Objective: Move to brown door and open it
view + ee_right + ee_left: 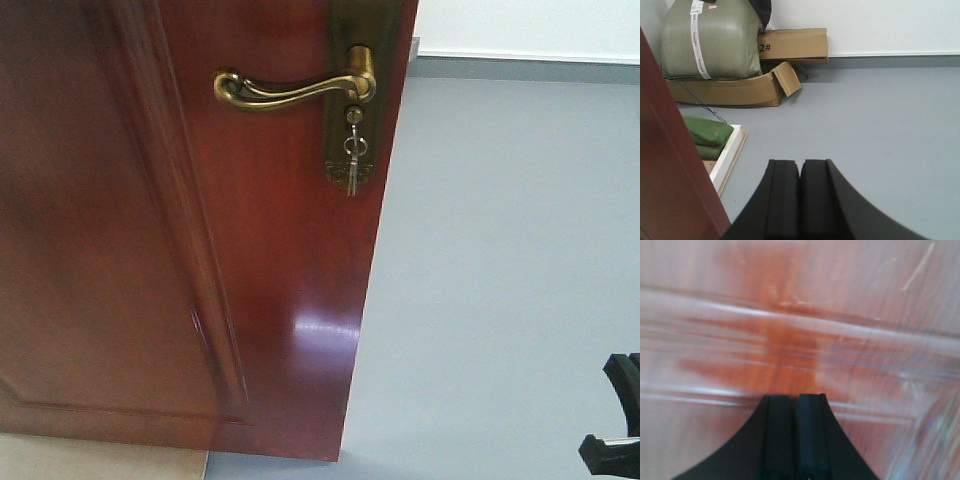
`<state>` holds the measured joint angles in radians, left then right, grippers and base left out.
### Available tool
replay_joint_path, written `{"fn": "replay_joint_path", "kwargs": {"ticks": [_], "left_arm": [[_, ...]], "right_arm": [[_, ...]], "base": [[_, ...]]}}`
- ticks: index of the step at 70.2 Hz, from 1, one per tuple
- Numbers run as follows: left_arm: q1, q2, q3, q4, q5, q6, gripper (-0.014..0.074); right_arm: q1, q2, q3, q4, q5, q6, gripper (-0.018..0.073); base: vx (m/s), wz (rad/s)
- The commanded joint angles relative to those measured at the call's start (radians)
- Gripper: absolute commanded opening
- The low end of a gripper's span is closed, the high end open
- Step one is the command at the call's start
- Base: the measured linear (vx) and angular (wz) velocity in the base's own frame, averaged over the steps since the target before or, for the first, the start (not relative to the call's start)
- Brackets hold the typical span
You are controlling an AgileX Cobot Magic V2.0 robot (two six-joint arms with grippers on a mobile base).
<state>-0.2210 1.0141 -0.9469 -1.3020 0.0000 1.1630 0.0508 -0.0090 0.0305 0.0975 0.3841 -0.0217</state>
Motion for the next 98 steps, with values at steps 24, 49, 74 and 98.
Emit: {"fn": "replay_joint_path", "kwargs": {"ticks": [24,49,74,98], "left_arm": [[-0.004,-0.013,-0.033,-0.006,-0.024,0.002,0.0017],[-0.004,-0.013,-0.033,-0.006,-0.024,0.002,0.0017],[-0.004,-0.015,-0.034,0.426,-0.016,-0.222,0.0017],[-0.004,-0.014,-0.034,1.4,-0.077,-1.222,0.0017]], "right_arm": [[-0.001,-0.016,0.002,-0.005,-0.081,-0.012,0.0],[-0.001,-0.016,0.002,-0.005,-0.081,-0.012,0.0],[-0.001,-0.016,0.002,-0.005,-0.081,-0.012,0.0],[-0.001,-0.016,0.002,-0.005,-0.081,-0.012,0.0]], "base": [[0.04,0.01],[0.0,0.0],[0.0,0.0],[0.0,0.0]]}}
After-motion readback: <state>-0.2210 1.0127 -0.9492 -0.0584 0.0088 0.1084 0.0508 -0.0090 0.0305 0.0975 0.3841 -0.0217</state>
